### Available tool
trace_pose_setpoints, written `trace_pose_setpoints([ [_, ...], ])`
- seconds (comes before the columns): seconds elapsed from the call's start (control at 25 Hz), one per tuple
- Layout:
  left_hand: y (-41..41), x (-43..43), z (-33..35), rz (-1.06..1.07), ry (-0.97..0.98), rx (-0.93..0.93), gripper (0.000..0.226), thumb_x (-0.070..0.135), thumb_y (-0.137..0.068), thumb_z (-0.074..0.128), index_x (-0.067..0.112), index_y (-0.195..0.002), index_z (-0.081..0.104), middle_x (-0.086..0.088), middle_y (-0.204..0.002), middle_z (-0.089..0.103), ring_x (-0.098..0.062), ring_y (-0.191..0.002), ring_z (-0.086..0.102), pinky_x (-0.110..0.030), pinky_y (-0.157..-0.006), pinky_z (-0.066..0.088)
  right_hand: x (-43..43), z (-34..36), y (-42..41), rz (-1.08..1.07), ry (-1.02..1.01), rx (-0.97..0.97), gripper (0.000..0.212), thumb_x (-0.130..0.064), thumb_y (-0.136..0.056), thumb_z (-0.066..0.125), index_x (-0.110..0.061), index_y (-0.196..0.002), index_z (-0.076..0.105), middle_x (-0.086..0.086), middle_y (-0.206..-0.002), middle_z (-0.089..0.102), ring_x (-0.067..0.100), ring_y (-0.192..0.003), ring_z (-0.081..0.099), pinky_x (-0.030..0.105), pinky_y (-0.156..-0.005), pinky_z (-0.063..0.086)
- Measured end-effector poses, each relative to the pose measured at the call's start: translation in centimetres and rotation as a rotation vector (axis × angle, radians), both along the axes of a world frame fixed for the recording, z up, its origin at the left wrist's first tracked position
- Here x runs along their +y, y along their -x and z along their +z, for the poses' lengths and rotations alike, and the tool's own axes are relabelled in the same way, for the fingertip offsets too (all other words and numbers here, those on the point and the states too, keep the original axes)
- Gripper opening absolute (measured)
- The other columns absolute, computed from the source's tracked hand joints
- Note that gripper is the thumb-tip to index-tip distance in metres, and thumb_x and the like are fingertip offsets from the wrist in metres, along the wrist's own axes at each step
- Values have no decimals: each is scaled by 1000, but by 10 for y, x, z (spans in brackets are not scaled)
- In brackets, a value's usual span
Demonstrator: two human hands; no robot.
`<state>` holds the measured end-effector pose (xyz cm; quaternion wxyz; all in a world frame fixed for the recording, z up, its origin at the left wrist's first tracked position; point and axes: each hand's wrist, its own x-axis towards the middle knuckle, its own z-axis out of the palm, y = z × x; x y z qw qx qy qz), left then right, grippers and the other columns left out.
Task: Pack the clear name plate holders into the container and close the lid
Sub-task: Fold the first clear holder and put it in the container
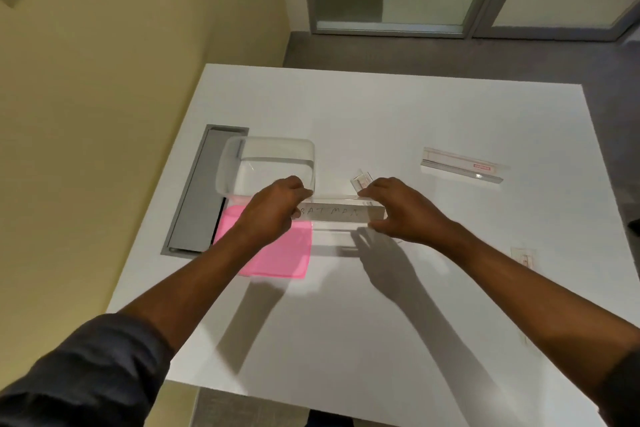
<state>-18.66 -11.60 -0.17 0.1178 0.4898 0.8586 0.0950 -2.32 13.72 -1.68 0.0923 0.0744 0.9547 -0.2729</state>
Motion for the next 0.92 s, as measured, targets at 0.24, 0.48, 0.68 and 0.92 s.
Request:
trace_pose_setpoints([
  [0.24,87,-37,15,31,34,77,48,-8,-85,71,8,-131,71,-9,-122,70,-33,-106,70,-47,-75,63,-40,6,96,36,-34,42,66,-21,-85,79,-22,-148,57,-1,-139,60,23,-130,52,44,-91,56],
  [0.48,159,-48,-3,22,174,177,31,-2,-86,72,8,-116,74,-9,-113,69,-32,-96,69,-43,-71,61,-76,-3,185,133,-274,-25,59,-10,-89,71,-14,-145,54,7,-135,57,31,-125,52,47,-81,60],
  [0.68,184,-46,-30,37,233,163,29,3,-86,77,11,-114,77,-8,-105,71,-30,-88,71,-38,-69,61,-93,-31,222,201,-493,-61,39,8,-83,60,-7,-119,57,11,-112,59,31,-101,59,37,-58,41],
  [0.92,193,-31,-64,4,335,184,26,-4,-88,74,9,-110,75,-8,-102,70,-28,-87,70,-34,-62,53,-103,-69,234,198,-612,-123,43,6,-81,67,-9,-119,56,9,-112,62,29,-100,63,36,-58,39],
])
